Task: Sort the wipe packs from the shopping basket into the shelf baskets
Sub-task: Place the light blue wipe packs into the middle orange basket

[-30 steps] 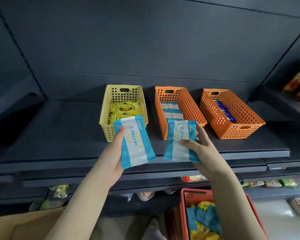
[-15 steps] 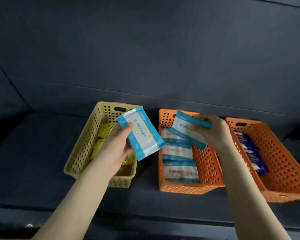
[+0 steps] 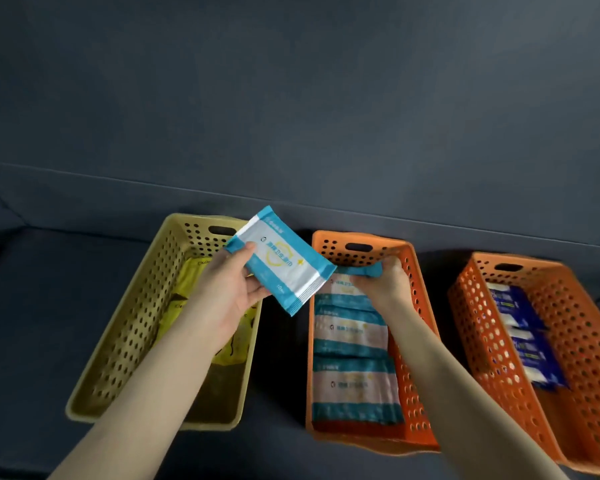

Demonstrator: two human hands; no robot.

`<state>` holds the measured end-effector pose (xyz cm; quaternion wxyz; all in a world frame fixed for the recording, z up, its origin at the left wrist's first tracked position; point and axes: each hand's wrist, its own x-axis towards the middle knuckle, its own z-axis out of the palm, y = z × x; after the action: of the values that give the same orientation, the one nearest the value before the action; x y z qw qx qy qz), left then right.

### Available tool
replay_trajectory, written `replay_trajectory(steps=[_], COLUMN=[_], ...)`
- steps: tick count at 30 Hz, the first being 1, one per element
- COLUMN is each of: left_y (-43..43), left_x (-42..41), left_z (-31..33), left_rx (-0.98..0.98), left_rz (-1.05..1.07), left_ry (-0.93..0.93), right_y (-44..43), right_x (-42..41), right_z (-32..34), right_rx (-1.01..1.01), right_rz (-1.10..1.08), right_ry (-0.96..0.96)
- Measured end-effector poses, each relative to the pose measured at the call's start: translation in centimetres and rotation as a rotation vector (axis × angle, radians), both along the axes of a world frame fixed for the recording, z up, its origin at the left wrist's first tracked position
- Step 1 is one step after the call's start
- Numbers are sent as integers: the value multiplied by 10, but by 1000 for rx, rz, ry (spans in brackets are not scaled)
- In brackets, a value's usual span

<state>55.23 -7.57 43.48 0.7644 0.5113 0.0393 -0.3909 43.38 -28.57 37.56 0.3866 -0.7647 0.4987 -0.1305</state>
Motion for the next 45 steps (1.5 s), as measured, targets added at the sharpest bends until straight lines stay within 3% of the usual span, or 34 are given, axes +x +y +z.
replay_trajectory(steps=[10,15,22,25,26,29,30,32,34,36,39,41,45], left_y=[-4,-3,-2,-1,-3,-12,-16,-24,-28,-31,-33,-31,-28], left_x=[9,9,4,0,-2,-10,-13,-21,-27,-30,-31,-29,-28], left_z=[-13,-10,-7,-5,-4,1,3,4,4,1,-3,-4,1], left_rx=[-100,-109,-129,-145,-152,-152,-139,-100,-45,-8,33,13,1], left_rz=[-27,-35,-40,-37,-39,-49,-61,-113,-177,-208,-239,-348,-496], left_ry=[113,131,122,119,114,84,67,20,-99,-172,-39,60,47], right_y=[22,24,19,20,22,40,45,52,50,40,28,29,36], right_x=[2,1,-2,-6,-8,-18,-22,-31,-39,-50,-63,-64,-56], right_z=[-5,-7,11,32,42,73,76,78,81,84,83,72,33], right_rx=[-4,-140,-116,-169,-102,672,816,888,708,396,-42,-52,242], right_rz=[3,69,137,99,48,-5,39,79,5,-3,70,147,191], right_ry=[33,230,302,166,68,-335,-417,-555,-597,-505,-94,64,119])
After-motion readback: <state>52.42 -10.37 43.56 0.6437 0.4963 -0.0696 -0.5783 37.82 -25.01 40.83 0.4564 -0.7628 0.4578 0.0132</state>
